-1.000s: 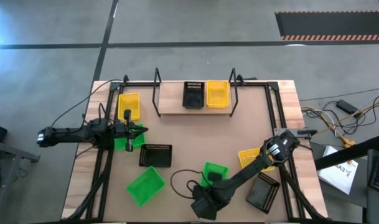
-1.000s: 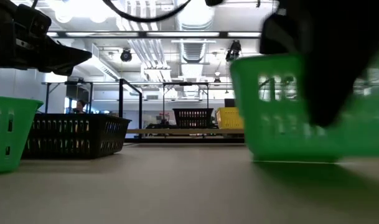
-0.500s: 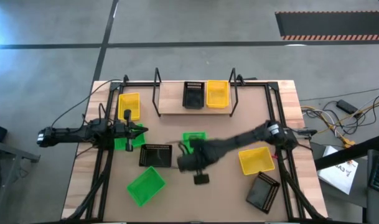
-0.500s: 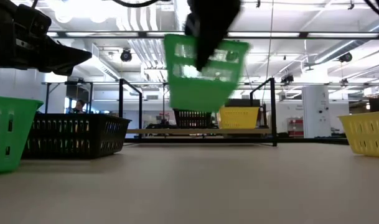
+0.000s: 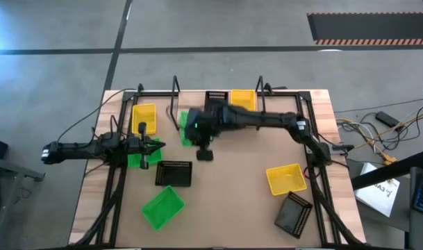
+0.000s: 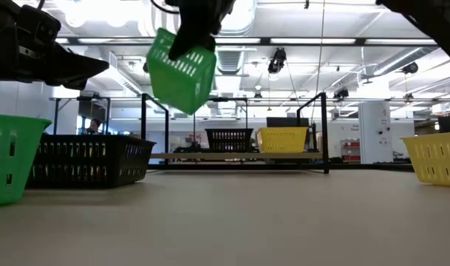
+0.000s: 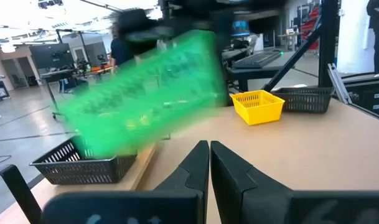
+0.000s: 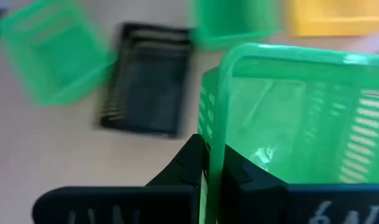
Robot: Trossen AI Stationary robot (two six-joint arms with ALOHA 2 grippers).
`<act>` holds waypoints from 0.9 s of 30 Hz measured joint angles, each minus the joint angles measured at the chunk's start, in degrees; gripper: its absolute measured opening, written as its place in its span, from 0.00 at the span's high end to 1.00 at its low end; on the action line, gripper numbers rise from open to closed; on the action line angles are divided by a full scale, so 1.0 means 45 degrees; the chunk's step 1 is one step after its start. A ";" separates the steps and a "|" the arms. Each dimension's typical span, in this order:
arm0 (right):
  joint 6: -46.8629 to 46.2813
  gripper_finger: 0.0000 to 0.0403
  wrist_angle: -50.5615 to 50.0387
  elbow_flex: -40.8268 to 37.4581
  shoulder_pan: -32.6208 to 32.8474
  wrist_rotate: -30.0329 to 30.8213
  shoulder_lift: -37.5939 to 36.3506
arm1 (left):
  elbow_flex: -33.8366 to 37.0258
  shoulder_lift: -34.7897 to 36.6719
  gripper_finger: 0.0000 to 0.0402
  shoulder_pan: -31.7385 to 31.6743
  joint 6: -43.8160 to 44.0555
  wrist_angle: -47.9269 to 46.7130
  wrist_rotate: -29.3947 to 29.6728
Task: Stack baskets on shelf by color
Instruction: Put the bottom right green basket on the shelf
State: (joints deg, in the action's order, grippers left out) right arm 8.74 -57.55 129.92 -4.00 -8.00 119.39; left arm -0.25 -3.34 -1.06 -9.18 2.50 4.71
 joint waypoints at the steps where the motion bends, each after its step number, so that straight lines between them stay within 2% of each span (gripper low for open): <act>1: 0.0251 0.98 0.0022 0.0053 -0.0243 0.0116 0.0000 | 0.0000 0.0003 1.00 0.0001 -0.0003 0.0006 0.0000; 11: 0.1960 0.98 0.2083 -0.0345 -0.2109 0.0449 0.0019 | 0.0000 -0.0003 1.00 0.0004 -0.0003 0.0007 0.0000; 15: 0.2058 0.98 0.3205 -0.0852 -0.2606 0.0441 0.0019 | 0.0000 -0.0002 1.00 0.0000 -0.0003 0.0010 0.0000; 22: 0.2112 0.98 0.4783 -0.1929 -0.3154 -0.0179 0.0226 | 0.0000 -0.0001 1.00 0.0003 -0.0003 0.0008 0.0000; 27: 0.2173 0.98 0.5350 -0.2054 -0.3229 -0.0224 0.0883 | 0.0000 0.0003 1.00 0.0004 -0.0003 0.0001 0.0000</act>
State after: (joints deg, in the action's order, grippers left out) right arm 18.51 -33.48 120.68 -18.52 -9.01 123.37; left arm -0.25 -3.33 -1.04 -9.19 2.51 4.71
